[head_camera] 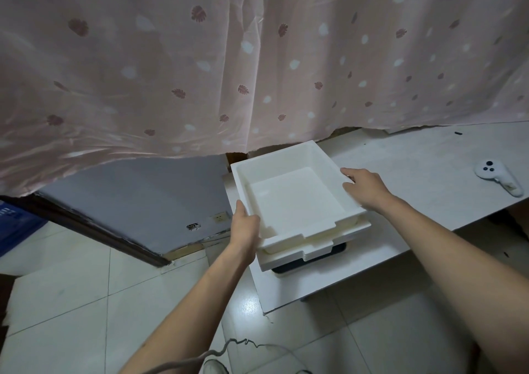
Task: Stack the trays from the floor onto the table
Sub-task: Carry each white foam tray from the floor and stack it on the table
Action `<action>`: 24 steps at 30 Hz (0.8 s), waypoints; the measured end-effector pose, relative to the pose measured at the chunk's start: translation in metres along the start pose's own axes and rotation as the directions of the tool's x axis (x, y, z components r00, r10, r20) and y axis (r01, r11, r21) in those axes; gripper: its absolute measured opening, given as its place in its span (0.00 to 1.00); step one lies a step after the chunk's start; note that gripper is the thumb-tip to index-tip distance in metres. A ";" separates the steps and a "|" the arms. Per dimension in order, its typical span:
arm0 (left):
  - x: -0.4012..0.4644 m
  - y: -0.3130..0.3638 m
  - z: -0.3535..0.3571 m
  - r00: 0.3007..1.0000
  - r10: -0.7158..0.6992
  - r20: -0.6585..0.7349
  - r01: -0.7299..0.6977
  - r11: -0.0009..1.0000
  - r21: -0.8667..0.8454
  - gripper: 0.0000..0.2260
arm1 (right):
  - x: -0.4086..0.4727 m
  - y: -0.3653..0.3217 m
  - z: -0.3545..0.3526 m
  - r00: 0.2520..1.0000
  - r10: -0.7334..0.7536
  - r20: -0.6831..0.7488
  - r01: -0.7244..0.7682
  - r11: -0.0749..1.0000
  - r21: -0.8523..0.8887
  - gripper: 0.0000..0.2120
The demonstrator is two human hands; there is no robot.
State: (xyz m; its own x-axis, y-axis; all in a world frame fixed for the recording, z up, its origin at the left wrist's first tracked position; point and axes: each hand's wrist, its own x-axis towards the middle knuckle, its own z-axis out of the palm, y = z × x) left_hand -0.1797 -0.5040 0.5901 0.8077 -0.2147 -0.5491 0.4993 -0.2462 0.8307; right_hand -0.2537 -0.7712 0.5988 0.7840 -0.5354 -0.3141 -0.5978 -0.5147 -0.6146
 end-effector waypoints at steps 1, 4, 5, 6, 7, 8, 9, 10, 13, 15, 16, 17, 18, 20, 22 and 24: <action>-0.002 0.001 0.000 1.000 0.004 0.000 -0.004 1.000 -0.011 0.28 | 0.000 -0.001 0.000 1.000 -0.003 0.002 0.003 1.000 -0.010 0.23; -0.009 0.006 0.000 1.000 0.013 0.002 -0.013 0.999 -0.043 0.23 | 0.000 -0.002 -0.003 1.000 -0.030 -0.002 0.030 0.999 -0.041 0.21; -0.011 0.007 0.000 1.000 0.017 0.005 -0.017 0.999 -0.049 0.21 | 0.000 -0.003 -0.003 0.999 -0.037 -0.007 0.036 0.999 -0.038 0.21; -0.012 0.007 0.000 1.000 0.019 0.006 -0.019 0.998 -0.053 0.21 | 0.000 -0.003 -0.004 0.999 -0.035 -0.011 0.035 0.999 -0.033 0.21; -0.013 0.007 -0.001 1.000 0.022 0.007 -0.021 0.998 -0.056 0.21 | 0.000 -0.003 -0.004 0.999 -0.029 -0.018 0.028 0.999 -0.028 0.22; -0.012 0.008 -0.001 1.000 0.021 0.010 -0.021 0.998 -0.061 0.21 | 0.000 -0.004 -0.004 1.000 -0.019 -0.022 0.019 0.999 -0.026 0.22; -0.011 0.008 -0.001 1.000 0.019 0.012 -0.018 0.998 -0.065 0.21 | 0.000 -0.004 -0.004 1.000 -0.014 -0.026 0.014 1.000 -0.024 0.22; -0.010 0.008 -0.001 1.000 0.016 0.014 -0.015 0.997 -0.072 0.20 | 0.000 -0.005 -0.005 1.000 -0.011 -0.030 0.010 1.000 -0.022 0.22; -0.008 0.010 -0.003 0.999 0.000 0.037 0.004 0.995 -0.104 0.19 | -0.002 -0.008 -0.008 0.999 -0.008 -0.046 0.007 1.000 -0.010 0.21; -0.007 0.011 -0.003 0.999 -0.016 0.044 0.021 0.993 -0.113 0.19 | -0.003 -0.011 -0.010 0.999 -0.010 -0.050 0.009 1.000 -0.015 0.19; -0.007 0.011 -0.004 0.999 -0.017 0.045 0.023 0.993 -0.115 0.19 | -0.003 -0.013 -0.010 0.999 -0.009 -0.051 0.008 1.000 -0.018 0.20; -0.007 0.010 -0.004 0.999 -0.017 0.045 0.022 0.993 -0.117 0.19 | -0.005 -0.014 -0.010 0.999 -0.006 -0.052 0.004 1.000 -0.024 0.20; -0.008 0.010 -0.004 0.999 -0.016 0.048 0.021 0.993 -0.119 0.19 | -0.006 -0.014 -0.010 0.999 -0.003 -0.053 0.002 1.000 -0.024 0.21; -0.008 0.010 -0.004 0.998 -0.018 0.056 0.025 0.991 -0.132 0.20 | -0.007 -0.014 -0.011 0.999 -0.005 -0.048 0.004 1.000 -0.012 0.22; -0.008 0.011 -0.005 0.997 -0.026 0.066 0.036 0.988 -0.148 0.22 | -0.009 -0.017 -0.012 0.999 -0.001 -0.053 0.001 1.000 -0.006 0.22; -0.006 0.012 -0.007 0.997 -0.036 0.068 0.046 0.987 -0.155 0.24 | -0.009 -0.020 -0.014 0.998 0.004 -0.064 -0.005 1.000 -0.022 0.21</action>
State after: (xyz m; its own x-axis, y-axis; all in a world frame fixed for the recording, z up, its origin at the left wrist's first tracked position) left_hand -0.1760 -0.4995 0.6040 0.7661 -0.2691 -0.5837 0.5788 -0.1060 0.8086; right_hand -0.2510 -0.7653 0.6244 0.7697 -0.5787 -0.2698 -0.6052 -0.5266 -0.5971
